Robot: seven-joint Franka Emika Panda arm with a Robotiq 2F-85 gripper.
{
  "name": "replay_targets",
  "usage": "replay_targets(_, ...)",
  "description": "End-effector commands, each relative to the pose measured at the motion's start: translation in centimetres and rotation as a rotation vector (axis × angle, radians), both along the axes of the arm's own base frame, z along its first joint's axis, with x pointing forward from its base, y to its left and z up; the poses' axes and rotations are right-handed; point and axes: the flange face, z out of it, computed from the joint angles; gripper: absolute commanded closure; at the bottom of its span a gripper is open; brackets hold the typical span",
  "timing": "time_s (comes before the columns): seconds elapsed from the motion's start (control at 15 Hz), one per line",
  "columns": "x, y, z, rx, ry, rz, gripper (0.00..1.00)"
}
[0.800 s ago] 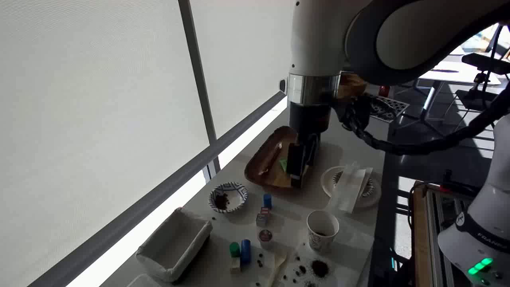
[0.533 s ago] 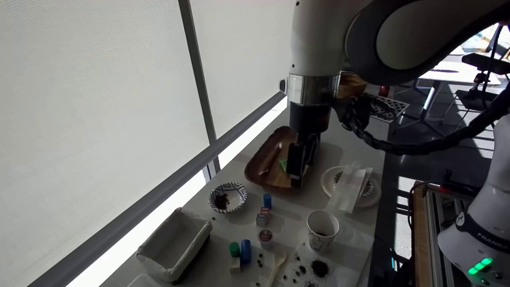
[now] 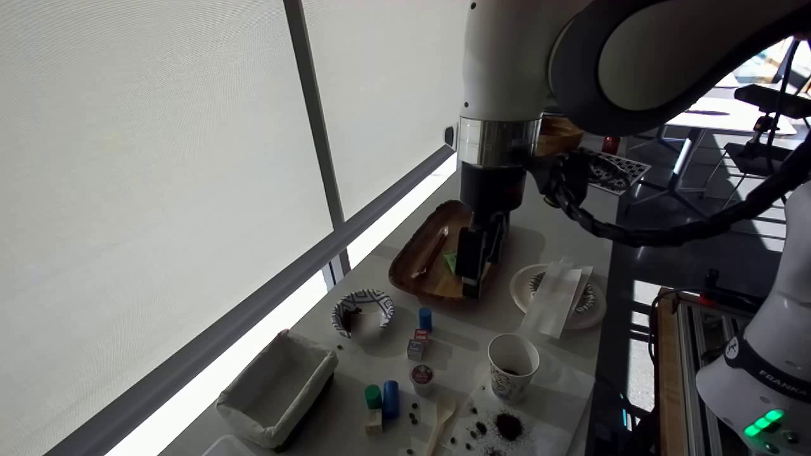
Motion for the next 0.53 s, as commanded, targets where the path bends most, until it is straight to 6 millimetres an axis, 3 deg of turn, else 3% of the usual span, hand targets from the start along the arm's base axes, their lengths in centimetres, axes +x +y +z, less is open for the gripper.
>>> replay_targets(0.0, 0.0, 0.0, 0.0, 0.0, 0.001, 0.0, 0.0)
replay_targets(0.33, 0.0, 0.0, 0.0, 0.0, 0.001, 0.0, 0.0)
replay_targets(0.47, -0.8, -1.6, -1.3, -0.018, 0.02, -0.083, 0.0)
